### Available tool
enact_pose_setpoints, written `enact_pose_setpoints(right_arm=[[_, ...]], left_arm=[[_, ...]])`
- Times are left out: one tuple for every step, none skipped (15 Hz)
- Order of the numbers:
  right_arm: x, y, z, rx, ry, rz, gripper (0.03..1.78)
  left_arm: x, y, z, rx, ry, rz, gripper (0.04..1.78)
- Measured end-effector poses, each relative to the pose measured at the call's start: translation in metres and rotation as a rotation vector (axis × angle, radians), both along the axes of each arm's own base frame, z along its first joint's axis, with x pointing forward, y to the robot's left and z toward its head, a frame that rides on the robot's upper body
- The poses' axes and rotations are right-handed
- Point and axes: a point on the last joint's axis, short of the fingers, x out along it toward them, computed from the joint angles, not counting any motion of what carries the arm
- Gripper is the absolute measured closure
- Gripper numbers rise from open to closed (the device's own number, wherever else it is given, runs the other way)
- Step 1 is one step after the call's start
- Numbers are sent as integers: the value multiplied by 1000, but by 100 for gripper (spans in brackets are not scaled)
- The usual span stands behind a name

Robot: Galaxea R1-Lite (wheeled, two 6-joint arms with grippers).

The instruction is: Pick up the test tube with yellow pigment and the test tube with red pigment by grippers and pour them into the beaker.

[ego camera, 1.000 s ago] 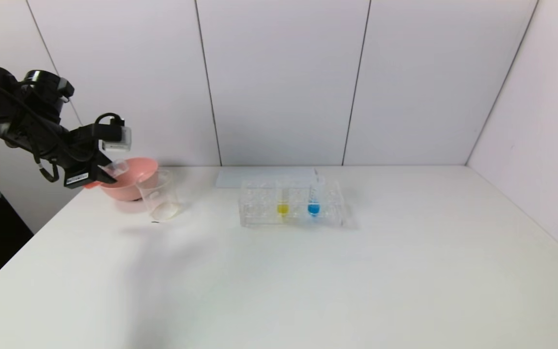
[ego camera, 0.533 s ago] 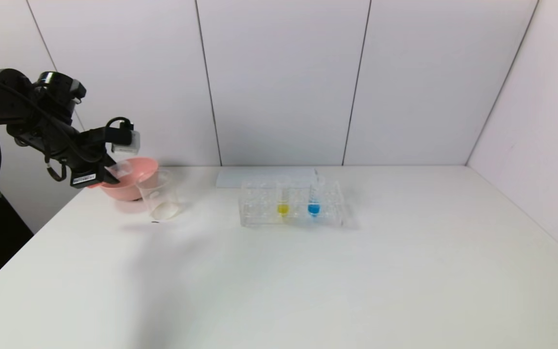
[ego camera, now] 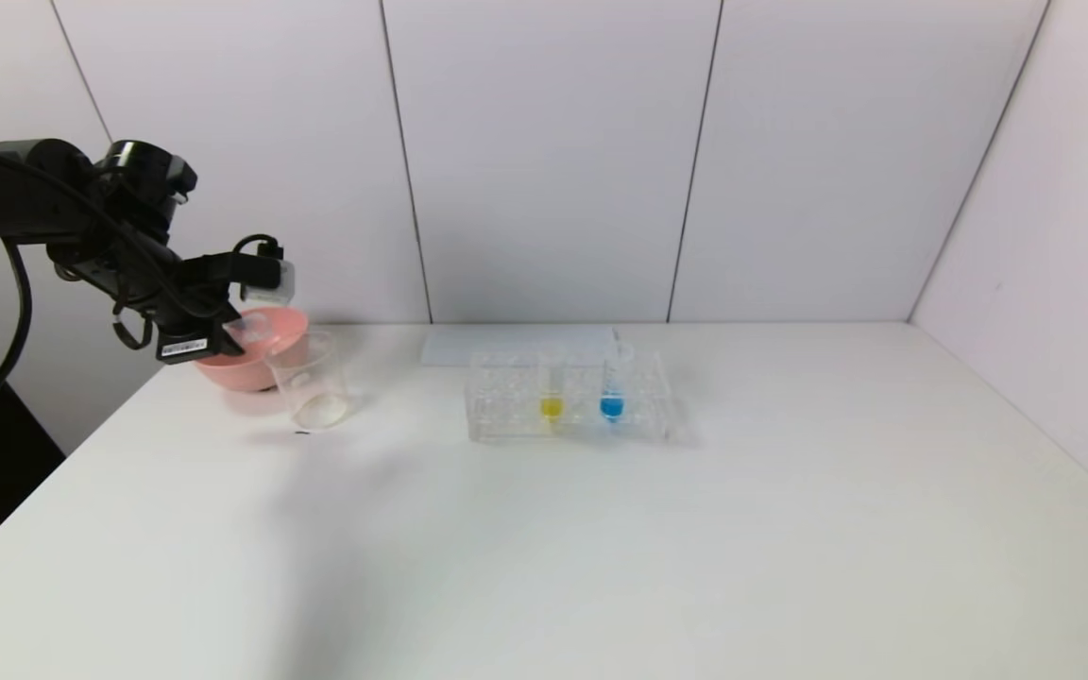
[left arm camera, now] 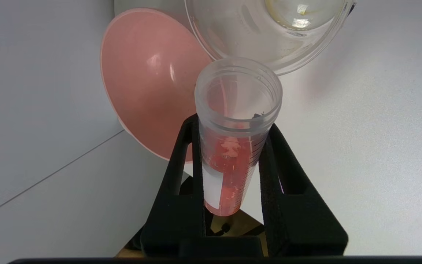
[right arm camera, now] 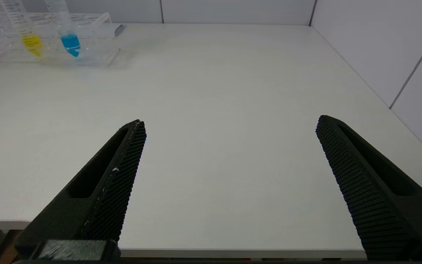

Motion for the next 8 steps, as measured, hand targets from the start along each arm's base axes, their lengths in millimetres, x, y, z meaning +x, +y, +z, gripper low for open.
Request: enact_pose_setpoints(right_arm=[[0, 0, 0, 0, 0, 0, 11], [0, 0, 0, 0, 0, 0, 11], [0, 0, 0, 0, 0, 0, 11], [0, 0, 0, 0, 0, 0, 11], [0, 0, 0, 0, 0, 0, 11], [0, 0, 0, 0, 0, 0, 11], [0, 0, 0, 0, 0, 0, 11], [0, 0, 0, 0, 0, 0, 11]], left_arm=[[1, -1, 0, 2, -2, -2, 138], [1, -2, -1, 4, 0, -4, 138], [2, -3, -2, 12, 2, -1, 138], [3, -4, -3, 26, 3, 7, 138], [3, -5, -3, 39, 1, 14, 138], [4, -6, -3, 51, 1, 18, 138], [4, -8, -3, 57, -2, 18, 138], [4, -10, -3, 64, -4, 18, 138]])
